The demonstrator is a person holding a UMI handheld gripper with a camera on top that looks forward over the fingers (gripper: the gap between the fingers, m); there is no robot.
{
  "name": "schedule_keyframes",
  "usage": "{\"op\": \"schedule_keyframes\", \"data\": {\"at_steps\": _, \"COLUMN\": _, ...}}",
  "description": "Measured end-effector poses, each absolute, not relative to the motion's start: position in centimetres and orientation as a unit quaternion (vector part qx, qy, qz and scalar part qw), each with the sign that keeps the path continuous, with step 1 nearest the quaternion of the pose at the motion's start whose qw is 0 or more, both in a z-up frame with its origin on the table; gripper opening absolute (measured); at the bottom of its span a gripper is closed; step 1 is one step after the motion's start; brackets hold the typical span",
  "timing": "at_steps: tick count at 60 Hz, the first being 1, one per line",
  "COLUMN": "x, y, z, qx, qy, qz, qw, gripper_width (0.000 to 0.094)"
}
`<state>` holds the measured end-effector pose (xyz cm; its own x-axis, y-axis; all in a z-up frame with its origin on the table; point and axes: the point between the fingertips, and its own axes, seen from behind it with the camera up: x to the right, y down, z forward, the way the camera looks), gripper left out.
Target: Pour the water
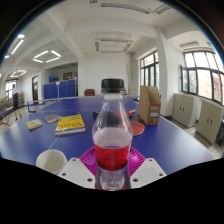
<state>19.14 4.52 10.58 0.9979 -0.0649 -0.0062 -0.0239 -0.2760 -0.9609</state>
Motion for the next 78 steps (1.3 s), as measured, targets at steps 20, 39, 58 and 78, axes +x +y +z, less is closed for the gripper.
{"op": "schedule_keyframes", "data": {"at_steps": 20, "x": 19.1, "y": 4.3, "z": 9.0, "qx": -0.817, "qy": 0.034, "qz": -0.035, "qw": 0.574, "gripper_width": 0.0688}}
{"op": "schedule_keyframes", "data": {"at_steps": 39, "x": 17.6, "y": -5.3, "z": 12.8, "qx": -0.852, "qy": 0.056, "qz": -0.05, "qw": 0.519, "gripper_width": 0.0849}}
{"op": "schedule_keyframes", "data": {"at_steps": 58, "x": 12.6, "y": -24.1, "z": 20.8, "qx": -0.858, "qy": 0.064, "qz": -0.075, "qw": 0.505, "gripper_width": 0.0852}}
{"op": "schedule_keyframes", "data": {"at_steps": 78, "x": 9.1, "y": -35.0, "z": 24.6, "qx": -0.848, "qy": 0.062, "qz": -0.097, "qw": 0.518, "gripper_width": 0.0852}}
